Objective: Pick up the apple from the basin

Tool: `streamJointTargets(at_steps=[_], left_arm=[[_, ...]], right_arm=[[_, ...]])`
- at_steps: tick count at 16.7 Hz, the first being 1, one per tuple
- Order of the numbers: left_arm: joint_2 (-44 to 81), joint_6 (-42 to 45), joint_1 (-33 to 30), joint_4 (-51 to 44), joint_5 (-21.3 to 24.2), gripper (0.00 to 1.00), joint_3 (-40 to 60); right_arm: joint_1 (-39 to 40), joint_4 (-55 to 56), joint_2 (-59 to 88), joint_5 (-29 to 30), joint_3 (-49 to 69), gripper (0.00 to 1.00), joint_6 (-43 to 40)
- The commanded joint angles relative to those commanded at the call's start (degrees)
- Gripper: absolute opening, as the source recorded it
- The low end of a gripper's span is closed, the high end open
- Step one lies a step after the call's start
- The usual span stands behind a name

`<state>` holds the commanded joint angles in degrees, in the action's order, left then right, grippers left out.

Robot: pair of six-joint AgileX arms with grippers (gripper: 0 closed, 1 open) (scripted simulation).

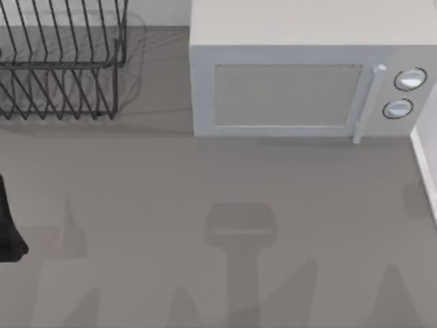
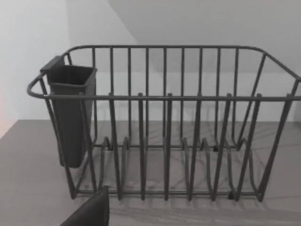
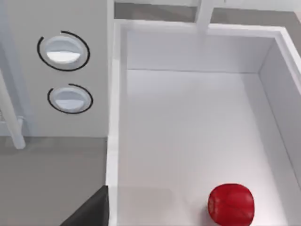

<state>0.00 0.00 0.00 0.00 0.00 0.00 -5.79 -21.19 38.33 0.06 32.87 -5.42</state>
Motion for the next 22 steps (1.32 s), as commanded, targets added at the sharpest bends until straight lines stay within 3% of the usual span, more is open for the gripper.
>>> streamJointTargets(at_steps=[13, 17, 22], left_arm=[[0.0, 0.0, 0.0, 0.0, 0.0, 1.00, 0.0], [0.0, 0.0, 0.0, 0.0, 0.0, 1.00, 0.0], [0.0, 0.0, 0.0, 0.0, 0.0, 1.00, 0.0]], right_arm=[[-10.0, -36.7, 76.7, 0.1, 58.4, 1.00, -9.4], [-11.5, -42.0, 86.9, 0.1, 66.5, 1.00, -10.7], [-11.7, -42.8, 88.3, 0.1, 67.7, 1.00, -10.9]])
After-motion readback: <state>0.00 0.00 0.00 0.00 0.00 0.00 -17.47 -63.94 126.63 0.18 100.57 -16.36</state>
